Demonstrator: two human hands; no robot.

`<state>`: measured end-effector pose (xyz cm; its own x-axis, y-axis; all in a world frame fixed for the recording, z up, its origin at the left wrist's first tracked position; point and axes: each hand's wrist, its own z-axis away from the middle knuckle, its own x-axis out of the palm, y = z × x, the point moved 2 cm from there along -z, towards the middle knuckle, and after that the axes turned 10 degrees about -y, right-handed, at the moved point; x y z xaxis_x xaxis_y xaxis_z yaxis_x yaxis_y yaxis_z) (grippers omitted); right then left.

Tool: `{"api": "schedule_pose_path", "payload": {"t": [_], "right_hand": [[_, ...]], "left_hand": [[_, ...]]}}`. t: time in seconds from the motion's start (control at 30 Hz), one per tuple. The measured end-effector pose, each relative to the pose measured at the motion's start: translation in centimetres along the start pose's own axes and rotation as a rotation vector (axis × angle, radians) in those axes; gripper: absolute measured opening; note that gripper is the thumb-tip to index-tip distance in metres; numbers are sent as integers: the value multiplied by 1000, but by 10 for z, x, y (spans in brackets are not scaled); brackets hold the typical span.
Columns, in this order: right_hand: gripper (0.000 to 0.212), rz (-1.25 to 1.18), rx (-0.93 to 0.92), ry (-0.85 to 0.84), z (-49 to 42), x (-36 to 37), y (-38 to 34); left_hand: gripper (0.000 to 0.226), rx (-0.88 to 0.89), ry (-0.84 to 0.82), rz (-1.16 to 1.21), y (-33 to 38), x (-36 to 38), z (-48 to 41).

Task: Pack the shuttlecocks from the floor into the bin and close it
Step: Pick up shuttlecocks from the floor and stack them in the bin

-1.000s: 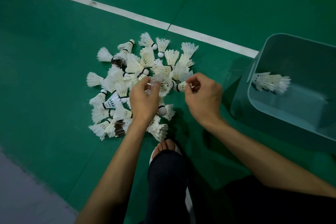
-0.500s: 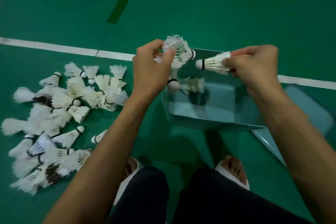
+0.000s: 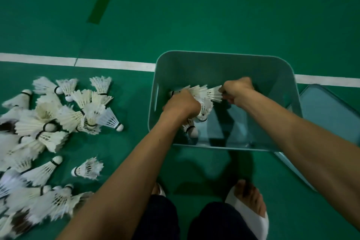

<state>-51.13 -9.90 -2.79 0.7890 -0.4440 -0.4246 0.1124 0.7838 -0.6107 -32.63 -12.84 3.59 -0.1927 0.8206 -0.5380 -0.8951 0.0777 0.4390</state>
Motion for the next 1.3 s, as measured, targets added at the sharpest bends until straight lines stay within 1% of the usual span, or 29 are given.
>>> {"api": "schedule_pose_path", "payload": {"t": [0.07, 0.13, 0.17, 0.27, 0.3, 0.33, 0.37, 0.4, 0.43, 0.47, 0.5, 0.53, 0.57, 0.63, 0.67, 0.7, 0.77, 0.83, 0.87, 0.9, 0.97, 1.0, 1.07, 1.17, 1.23, 1.3], "right_hand": [[32, -81, 21, -70, -3, 14, 1], [45, -140, 24, -85, -4, 22, -2], [46, -162, 20, -89, -5, 23, -4], [31, -183, 37, -130, 2, 18, -8], [29, -122, 23, -111, 6, 13, -8], [29, -17, -12, -57, 10, 6, -8], [25, 102, -81, 28, 18, -2, -9], [16, 181, -173, 81, 28, -11, -9], [10, 212, -314, 68, 41, -18, -10], [16, 245, -490, 9, 57, -23, -11], [23, 329, -669, -68, 78, -28, -11], [26, 452, -802, -154, 98, -31, -9], [28, 618, -877, -230, 113, -31, -3], [26, 966, -928, -298, 127, -28, 10], [22, 1109, -936, -282, 129, -24, 16], [17, 1215, -945, -246, 130, -21, 19], [12, 1297, -930, -158, 129, -20, 20], [14, 1250, -812, -8, 122, -30, 17], [16, 1164, -710, 75, 114, -37, 16], [17, 1027, -591, 135, 103, -46, 15], [18, 722, -358, 184, 78, -58, 14], [19, 598, -280, 192, 68, -60, 13], [23, 429, -189, 210, 50, -57, 11], [23, 222, -116, 194, 33, -41, 9], [26, 87, -62, 121, 23, -25, 10], [23, 10, -25, 25, 15, -9, 9]], "left_hand": [[11, -26, -37, 26, -4, 3, -4], [17, -43, -68, 26, -8, 5, -5], [20, -49, -78, 24, -8, 6, -6], [21, -42, -85, 39, -5, 6, -9], [22, -36, -89, 45, -2, 6, -9], [23, -29, -91, 49, 0, 7, -10], [24, -20, -95, 53, 2, 7, -10], [25, -12, -102, 55, 4, 8, -10], [24, -8, -111, 57, 4, 9, -9], [23, -7, -119, 57, 5, 10, -9], [22, -6, -124, 58, 4, 10, -8], [21, -8, -128, 58, 4, 10, -7], [22, -12, -132, 52, 3, 9, -5], [23, -16, -140, 28, 2, 8, -1], [23, -14, -143, 25, 2, 8, 0], [22, -11, -144, 32, 3, 8, 1], [19, 0, -132, 87, 4, 8, 2], [23, 22, -109, 191, 3, 9, 1], [25, 36, -99, 222, 2, 9, 1], [26, 45, -98, 225, 1, 9, 1], [25, 42, -145, 182, -1, 10, 2], [22, 35, -182, 160, -1, 10, 3], [15, 30, -229, 124, 0, 11, 6], [13, 48, -200, 67, 1, 9, 5], [14, 61, -168, 59, 1, 5, 1], [17, 69, -130, 60, 1, 0, -3]]}}
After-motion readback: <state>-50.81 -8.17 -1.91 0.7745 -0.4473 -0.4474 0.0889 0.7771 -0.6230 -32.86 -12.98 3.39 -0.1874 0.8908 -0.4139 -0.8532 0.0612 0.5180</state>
